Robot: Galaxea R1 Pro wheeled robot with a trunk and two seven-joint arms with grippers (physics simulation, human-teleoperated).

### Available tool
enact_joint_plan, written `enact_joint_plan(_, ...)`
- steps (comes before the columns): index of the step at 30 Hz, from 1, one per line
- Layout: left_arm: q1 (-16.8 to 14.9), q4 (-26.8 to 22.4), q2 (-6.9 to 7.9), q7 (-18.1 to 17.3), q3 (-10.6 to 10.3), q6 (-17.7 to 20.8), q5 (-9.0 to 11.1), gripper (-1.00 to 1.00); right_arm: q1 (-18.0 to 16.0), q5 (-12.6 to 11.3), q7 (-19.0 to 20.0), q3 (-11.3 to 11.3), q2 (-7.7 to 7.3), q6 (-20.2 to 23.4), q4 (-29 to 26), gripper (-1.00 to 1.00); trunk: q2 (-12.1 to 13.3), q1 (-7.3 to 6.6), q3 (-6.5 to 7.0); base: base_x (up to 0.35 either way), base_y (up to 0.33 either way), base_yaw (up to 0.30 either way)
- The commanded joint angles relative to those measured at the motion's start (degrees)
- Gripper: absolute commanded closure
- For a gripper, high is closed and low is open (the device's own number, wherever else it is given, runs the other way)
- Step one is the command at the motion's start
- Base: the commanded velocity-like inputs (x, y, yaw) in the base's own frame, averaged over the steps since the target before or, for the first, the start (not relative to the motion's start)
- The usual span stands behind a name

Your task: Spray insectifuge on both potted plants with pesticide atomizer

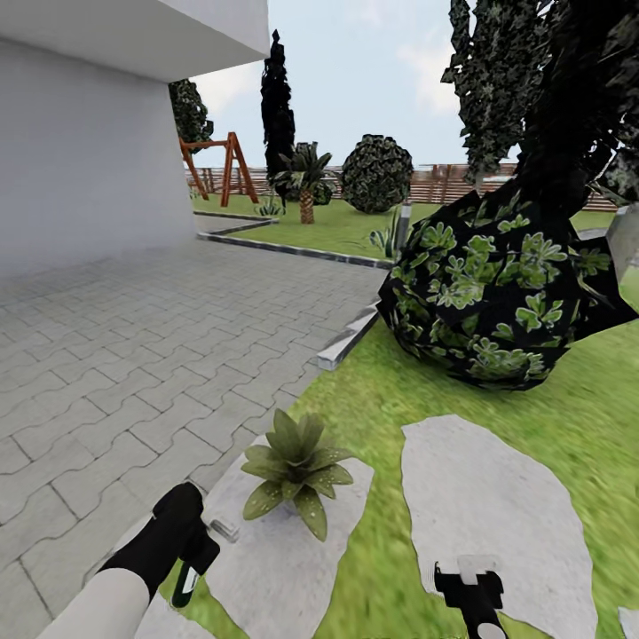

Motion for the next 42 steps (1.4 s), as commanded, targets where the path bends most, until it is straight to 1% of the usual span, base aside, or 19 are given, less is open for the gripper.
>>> enact_joint_plan(1, 0.00, -0.01, -0.04, 0.36, -0.13, -0.61, -0.40, 1.00, -0.06, 0.60, -0.14, -0.38, 0.02, -0.21, 0.10, -1.00, -0.02, -0.01, -0.05, 0.000, 0.000, -0.238)
enact_joint_plan(4, 0.01, 0.35, -0.72, 2.69, -0.09, -1.50, -0.37, 1.00, -0.06, 0.58, -0.14, -0.38, 0.00, -0.21, 0.10, -1.00, -0.02, -0.01, -0.05, 0.000, 0.000, -0.238)
enact_joint_plan(7, 0.05, 0.36, -0.83, 6.35, -0.09, -1.67, -0.26, 1.00, -0.06, 0.55, -0.14, -0.38, 0.00, -0.21, 0.10, -1.00, -0.02, -0.01, -0.05, 0.000, 0.000, -0.238)
enact_joint_plan(8, 0.04, 0.29, -0.84, 6.69, -0.06, -1.65, -0.06, 1.00, -0.06, 0.57, -0.14, -0.38, 0.00, -0.21, 0.10, -1.00, -0.02, -0.01, -0.05, 0.000, 0.000, -0.191)
enact_joint_plan(10, 0.03, 0.22, -0.81, 6.90, -0.05, -1.66, 0.58, 1.00, -0.06, 0.59, -0.15, -0.38, 0.00, -0.21, 0.10, -1.00, -0.02, -0.01, -0.05, -0.009, 0.010, -0.103)
enact_joint_plan(12, 0.04, -0.04, -0.79, 7.01, -0.08, -1.65, 1.78, 1.00, -0.06, 0.60, -0.17, -0.36, 0.00, -0.21, 0.10, -1.00, -0.02, -0.01, -0.05, -0.091, 0.162, -0.031)
enact_joint_plan(14, 0.06, -0.14, -0.73, 7.04, -0.08, -1.65, 2.26, 1.00, -0.06, 0.58, -0.15, -0.38, 0.00, -0.21, 0.13, -1.00, -0.02, -0.01, -0.05, -0.128, 0.240, -0.010)
enact_joint_plan(17, 0.06, -0.18, -0.72, 7.05, -0.09, -1.66, 2.45, 1.00, -0.06, 0.60, -0.14, -0.36, 0.00, -0.21, 0.18, -1.00, -0.02, -0.01, -0.05, -0.142, 0.269, -0.052)
enact_joint_plan(21, 0.04, -0.29, -0.66, 7.05, -0.01, -1.65, 2.55, 1.00, -0.06, 0.60, -0.14, -0.35, 0.00, -0.21, 0.18, -1.00, -0.02, -0.01, -0.05, -0.114, 0.287, -0.215)
enact_joint_plan(26, 0.05, -0.36, -0.54, 7.05, 0.04, -1.64, 3.51, 1.00, -0.06, 0.58, -0.14, -0.36, 0.00, -0.21, 0.18, -1.00, -0.02, -0.01, -0.05, -0.015, 0.320, -0.255)
enact_joint_plan(39, 0.01, -0.36, -0.61, 7.01, 0.12, -1.67, 3.75, 1.00, -0.06, 0.60, -0.18, -0.38, 0.00, -0.21, 0.19, -1.00, -0.02, -0.01, -0.05, 0.000, 0.332, -0.258)
enact_joint_plan(41, 0.01, -0.42, -0.63, 6.71, 0.28, -1.61, 4.13, 1.00, -0.06, 0.58, -0.15, -0.38, 0.00, -0.21, 0.19, -1.00, -0.02, -0.01, -0.05, 0.000, 0.336, -0.258)
enact_joint_plan(42, -0.01, -0.44, -0.64, 6.50, 0.25, -1.58, 5.05, 1.00, -0.06, 0.59, -0.14, -0.38, 0.00, -0.21, 0.19, -1.00, -0.02, -0.01, -0.05, 0.000, 0.337, -0.258)
